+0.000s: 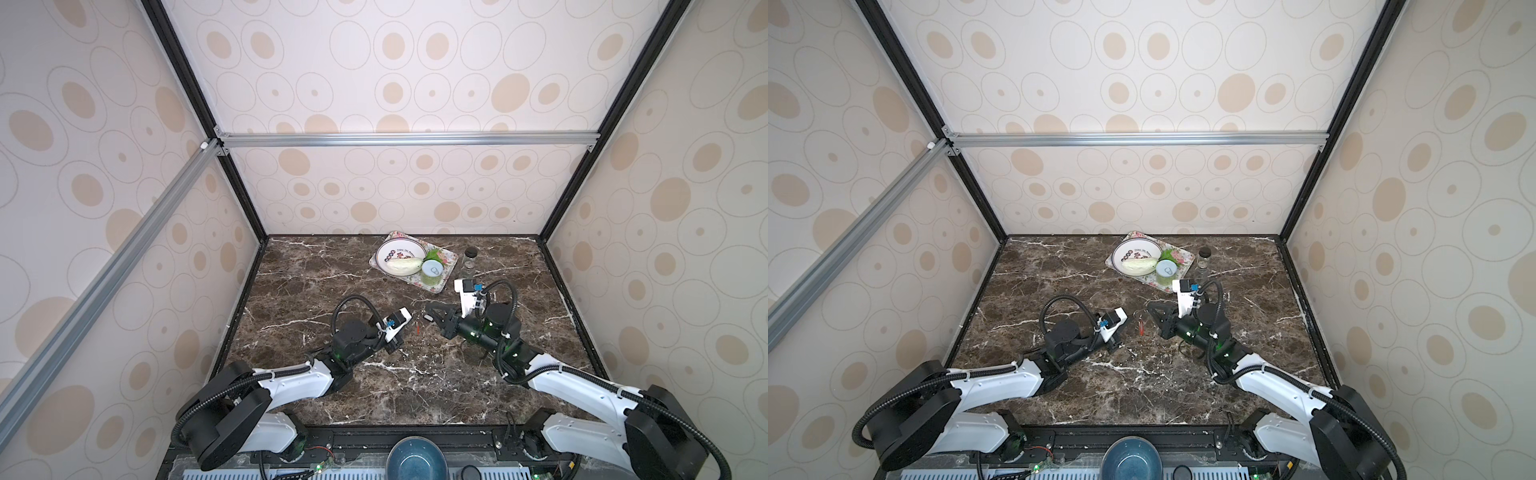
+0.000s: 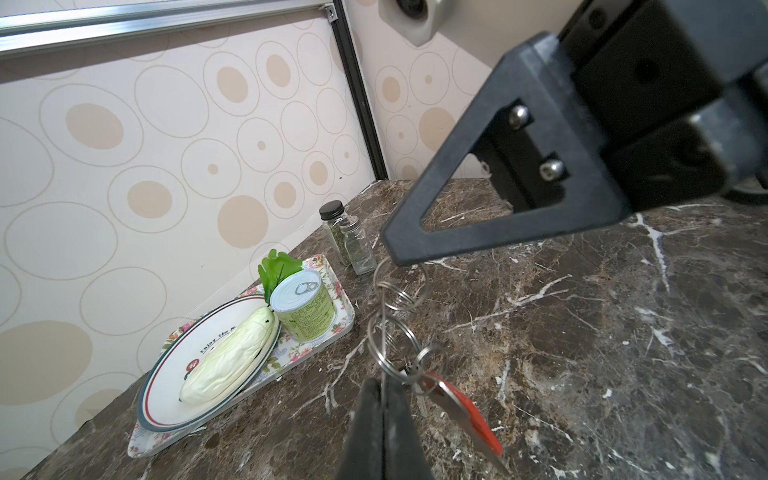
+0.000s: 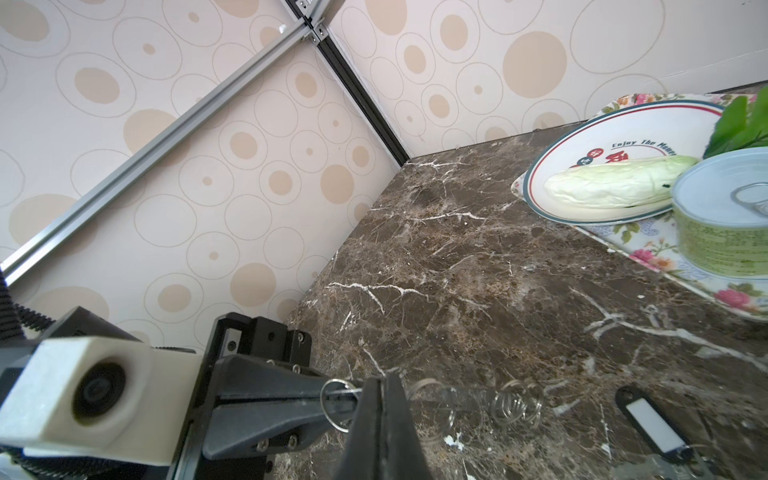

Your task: Put the keys on the keyring

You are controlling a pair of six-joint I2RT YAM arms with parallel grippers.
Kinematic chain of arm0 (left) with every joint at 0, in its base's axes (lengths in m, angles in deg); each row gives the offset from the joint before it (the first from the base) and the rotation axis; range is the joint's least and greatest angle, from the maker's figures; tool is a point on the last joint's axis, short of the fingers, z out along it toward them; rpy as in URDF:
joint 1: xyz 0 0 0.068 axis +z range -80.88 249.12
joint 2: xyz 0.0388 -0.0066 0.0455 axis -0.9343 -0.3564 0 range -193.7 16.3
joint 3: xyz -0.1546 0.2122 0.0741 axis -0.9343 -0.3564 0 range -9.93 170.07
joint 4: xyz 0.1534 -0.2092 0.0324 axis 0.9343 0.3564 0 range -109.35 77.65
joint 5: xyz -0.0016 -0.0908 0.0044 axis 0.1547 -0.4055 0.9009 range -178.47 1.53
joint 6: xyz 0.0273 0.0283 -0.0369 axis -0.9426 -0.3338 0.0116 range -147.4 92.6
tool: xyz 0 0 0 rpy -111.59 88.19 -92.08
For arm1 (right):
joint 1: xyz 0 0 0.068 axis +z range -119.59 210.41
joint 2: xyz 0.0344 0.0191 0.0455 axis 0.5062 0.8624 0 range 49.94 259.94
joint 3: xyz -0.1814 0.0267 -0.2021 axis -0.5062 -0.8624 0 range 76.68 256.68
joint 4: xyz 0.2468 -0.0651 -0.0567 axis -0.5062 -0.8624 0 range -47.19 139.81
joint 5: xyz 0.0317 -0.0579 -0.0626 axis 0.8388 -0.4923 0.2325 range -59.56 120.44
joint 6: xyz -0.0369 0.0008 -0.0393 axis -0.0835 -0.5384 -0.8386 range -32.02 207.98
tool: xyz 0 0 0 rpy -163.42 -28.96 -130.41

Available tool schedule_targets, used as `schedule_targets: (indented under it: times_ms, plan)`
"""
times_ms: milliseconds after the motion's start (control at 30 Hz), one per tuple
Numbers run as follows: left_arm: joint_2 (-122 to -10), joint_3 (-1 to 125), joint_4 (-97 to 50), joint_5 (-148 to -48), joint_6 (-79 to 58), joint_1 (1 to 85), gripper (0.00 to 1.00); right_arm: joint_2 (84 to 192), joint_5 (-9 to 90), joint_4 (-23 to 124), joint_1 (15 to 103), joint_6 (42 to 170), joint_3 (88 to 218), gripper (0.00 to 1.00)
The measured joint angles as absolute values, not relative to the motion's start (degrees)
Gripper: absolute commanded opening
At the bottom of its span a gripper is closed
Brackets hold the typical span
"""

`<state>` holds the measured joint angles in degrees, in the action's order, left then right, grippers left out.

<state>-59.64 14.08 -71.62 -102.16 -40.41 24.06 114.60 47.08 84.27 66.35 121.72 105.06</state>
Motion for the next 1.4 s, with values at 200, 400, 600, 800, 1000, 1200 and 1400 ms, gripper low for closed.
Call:
schedule_targets:
  times_ms: [200,400,600,800,1000,1200,1400]
  plan:
    - [-59.42,13.97,-71.77,-103.03,-40.28,24.06,0.00,114.19,44.54,83.90,66.40,119.49,104.89,0.00]
    - [-59.11,13.97,-72.47,-104.52,-38.66,24.06,0.00,115.24,44.30,89.93,66.66,119.34,103.03,0.00]
    - [-59.11,13.97,-72.65,-104.56,-36.30,24.06,0.00,117.38,43.87,95.86,67.93,118.55,102.07,0.00]
    - [-59.11,13.97,-73.11,-102.27,-35.73,24.06,0.00,118.36,44.92,98.70,68.76,118.13,101.98,0.00]
    - [-59.01,13.95,-73.02,-100.83,-36.26,24.06,0.00,118.19,45.20,97.95,68.89,118.13,101.94,0.07]
    - [-58.31,13.73,-73.17,-100.37,-38.88,24.06,0.00,115.09,44.41,92.95,69.08,118.33,101.30,0.23]
    - [-58.35,12.22,-74.77,-100.35,-43.73,24.06,0.00,109.77,41.66,86.57,69.08,118.18,101.20,0.34]
